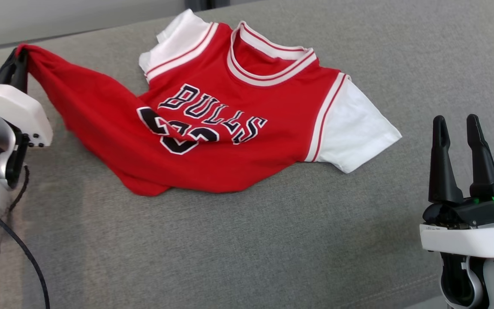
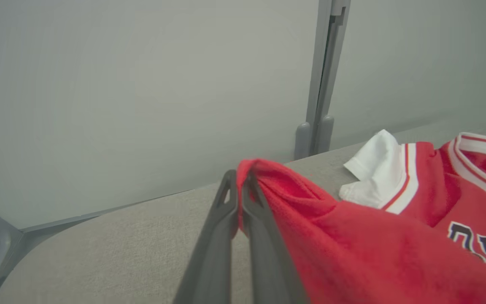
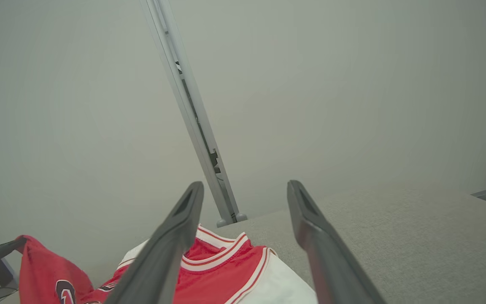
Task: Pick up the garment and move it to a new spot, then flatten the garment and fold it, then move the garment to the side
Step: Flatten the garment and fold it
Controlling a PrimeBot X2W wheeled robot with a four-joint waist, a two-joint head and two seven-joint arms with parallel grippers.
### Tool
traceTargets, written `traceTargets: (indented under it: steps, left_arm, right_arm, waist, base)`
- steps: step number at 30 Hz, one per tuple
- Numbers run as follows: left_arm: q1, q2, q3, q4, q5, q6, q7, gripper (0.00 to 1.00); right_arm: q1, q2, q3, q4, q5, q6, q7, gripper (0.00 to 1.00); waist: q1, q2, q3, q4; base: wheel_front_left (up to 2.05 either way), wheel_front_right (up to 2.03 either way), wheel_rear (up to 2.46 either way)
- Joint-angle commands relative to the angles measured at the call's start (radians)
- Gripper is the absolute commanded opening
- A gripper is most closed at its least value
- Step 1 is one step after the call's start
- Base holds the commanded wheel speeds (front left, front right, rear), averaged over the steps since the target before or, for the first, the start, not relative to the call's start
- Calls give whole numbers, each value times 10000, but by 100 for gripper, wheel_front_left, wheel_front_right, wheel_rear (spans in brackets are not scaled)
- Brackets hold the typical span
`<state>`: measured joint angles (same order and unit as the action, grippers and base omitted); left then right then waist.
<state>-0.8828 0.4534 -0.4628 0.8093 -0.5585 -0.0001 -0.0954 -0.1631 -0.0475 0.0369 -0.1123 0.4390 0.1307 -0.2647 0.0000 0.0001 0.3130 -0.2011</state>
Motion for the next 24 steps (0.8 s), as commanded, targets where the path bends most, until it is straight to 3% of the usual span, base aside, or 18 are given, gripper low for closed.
traceTargets:
  steps: [1, 7, 15, 20, 24]
  left_arm:
    - [-233, -26, 25, 360, -63, -68, 123, 100]
    - [-592, -87, -69, 1116, 52, -182, -346, 100]
    - [-416, -403, 44, 1490, -129, -343, -1327, 100]
    - [144, -555, 342, 701, -174, -187, -1654, 100]
    - [1350, -708, 1058, -1211, 14, 134, -1684, 100]
  right_arm:
    - [-126, -57, 9, 49, 72, 1, -19, 100]
    - [-90, -54, 5, 144, 87, 1, -19, 100]
    - [45, -57, -134, 253, -201, 1, -19, 100]
    - [199, -57, -198, 193, -429, 1, -19, 100]
    - [355, -58, -256, -39, -613, 1, -19, 100]
  waist:
    - [0, -1, 259, -270]
    - [0, -1, 202, -223]
    - [0, -1, -574, 448]
    - [0, -1, -1133, 956]
    - [0, -1, -1527, 1277]
  base:
    - [0, 0, 0]
    - [0, 0, 0]
    - [0, 0, 0]
    - [0, 0, 0]
    - [0, 0, 0]
